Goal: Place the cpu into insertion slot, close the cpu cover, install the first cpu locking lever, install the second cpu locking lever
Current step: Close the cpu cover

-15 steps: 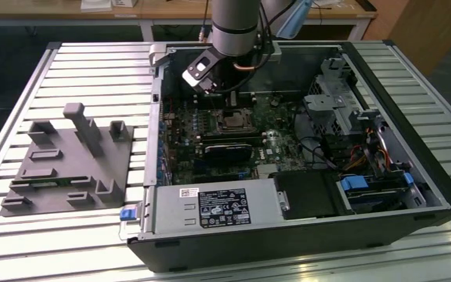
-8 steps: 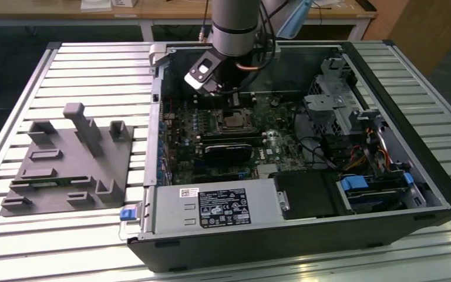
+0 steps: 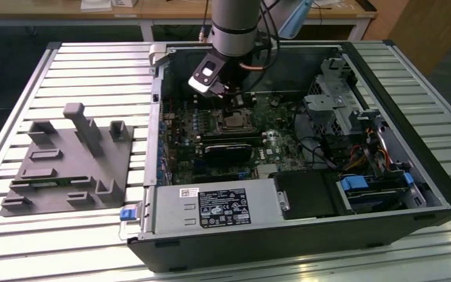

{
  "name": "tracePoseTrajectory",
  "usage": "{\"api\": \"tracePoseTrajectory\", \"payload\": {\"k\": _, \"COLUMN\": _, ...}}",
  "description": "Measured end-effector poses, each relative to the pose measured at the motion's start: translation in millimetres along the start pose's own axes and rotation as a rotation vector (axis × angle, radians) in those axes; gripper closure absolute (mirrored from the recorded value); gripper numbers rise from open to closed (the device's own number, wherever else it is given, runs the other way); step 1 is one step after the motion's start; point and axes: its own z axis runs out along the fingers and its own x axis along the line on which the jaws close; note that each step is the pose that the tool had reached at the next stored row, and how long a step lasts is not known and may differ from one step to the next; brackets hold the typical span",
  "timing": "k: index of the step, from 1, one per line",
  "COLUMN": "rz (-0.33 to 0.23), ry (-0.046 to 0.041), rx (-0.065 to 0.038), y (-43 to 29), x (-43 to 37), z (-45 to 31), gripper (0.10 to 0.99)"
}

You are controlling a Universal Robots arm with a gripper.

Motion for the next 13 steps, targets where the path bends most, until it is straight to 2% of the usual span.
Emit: {"api": "tracePoseTrajectory", "payload": {"k": 13, "rz": -0.237, "ry": 0.0018, "rx": 0.002, "y": 0.0, "x": 0.0, "z": 0.1, "gripper": 0.980}}
